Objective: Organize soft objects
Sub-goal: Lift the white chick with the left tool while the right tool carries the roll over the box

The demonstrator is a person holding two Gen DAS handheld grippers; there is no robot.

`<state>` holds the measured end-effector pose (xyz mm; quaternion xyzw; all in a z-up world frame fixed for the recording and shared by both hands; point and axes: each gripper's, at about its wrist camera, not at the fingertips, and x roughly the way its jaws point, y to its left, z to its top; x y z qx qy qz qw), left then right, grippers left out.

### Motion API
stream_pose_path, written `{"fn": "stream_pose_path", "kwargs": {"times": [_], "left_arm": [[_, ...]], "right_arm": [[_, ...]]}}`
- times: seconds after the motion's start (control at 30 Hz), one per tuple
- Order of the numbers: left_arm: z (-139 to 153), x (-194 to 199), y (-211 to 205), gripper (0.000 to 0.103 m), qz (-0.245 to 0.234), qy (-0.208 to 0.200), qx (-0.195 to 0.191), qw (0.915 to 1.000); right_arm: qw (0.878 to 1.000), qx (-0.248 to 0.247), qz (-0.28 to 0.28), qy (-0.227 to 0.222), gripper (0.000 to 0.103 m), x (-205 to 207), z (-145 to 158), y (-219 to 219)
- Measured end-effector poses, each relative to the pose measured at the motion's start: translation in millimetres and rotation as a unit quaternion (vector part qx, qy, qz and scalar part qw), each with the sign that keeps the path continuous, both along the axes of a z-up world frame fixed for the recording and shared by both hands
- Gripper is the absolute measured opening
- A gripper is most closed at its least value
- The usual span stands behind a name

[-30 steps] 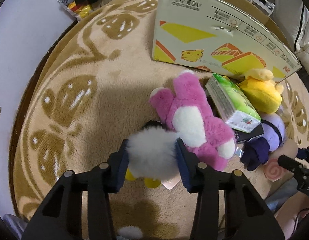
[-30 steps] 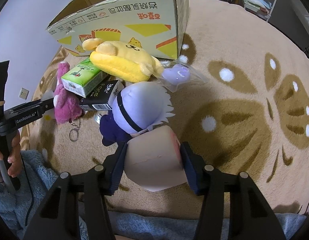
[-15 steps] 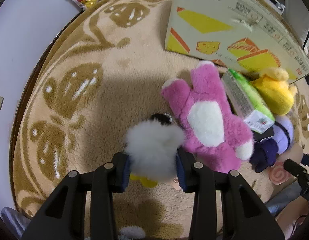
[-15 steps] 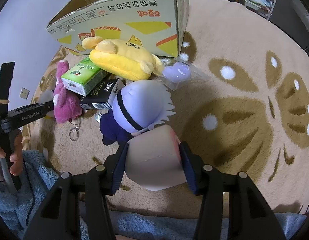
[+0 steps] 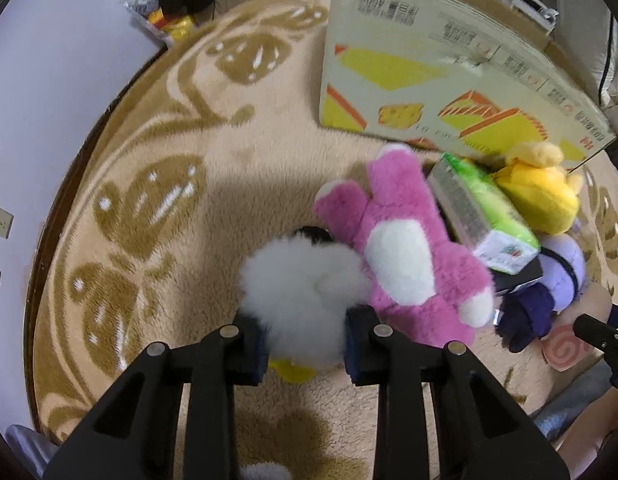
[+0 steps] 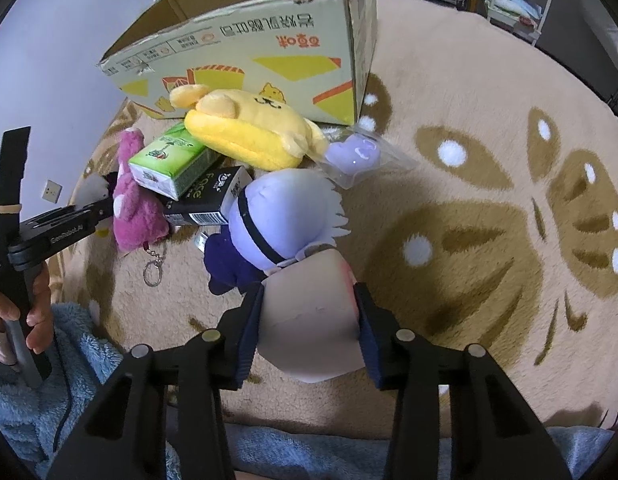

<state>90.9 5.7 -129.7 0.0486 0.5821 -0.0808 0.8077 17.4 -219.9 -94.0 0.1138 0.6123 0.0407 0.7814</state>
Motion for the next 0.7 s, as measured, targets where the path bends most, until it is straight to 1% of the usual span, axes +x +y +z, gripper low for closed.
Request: {"fn": "stream_pose_path", "kwargs": {"times": [0.17, 0.33, 0.43, 0.6, 0.7], "left_arm": [[15, -12, 1, 0.027, -0.003, -0.033, -0.007, 0.9994], [34, -21, 3, 0.027, 0.004, -0.071, -0.009, 0.9974], [46, -28, 4, 0.027, 0.01, -0.095, -0.016, 0.9953], [64, -35, 10, 0.027, 0.015, -0.141, -0.035, 0.9893], [70, -33, 13, 0.027, 0.017, -0.167, -0.044, 0.9849]], "right_arm": [[1.0, -0.005, -0.003, -0.026, 0.043, -6, 14, -3], [0.999, -0.01, -0.009, -0.047, 0.043, -12, 25, -7], [0.997, -0.009, -0.011, -0.074, 0.043, -15, 36, -9], [0.992, -0.006, -0.014, -0.122, 0.043, -21, 53, -7], [0.989, -0.001, -0.016, -0.149, 0.043, -24, 62, -6]]}}
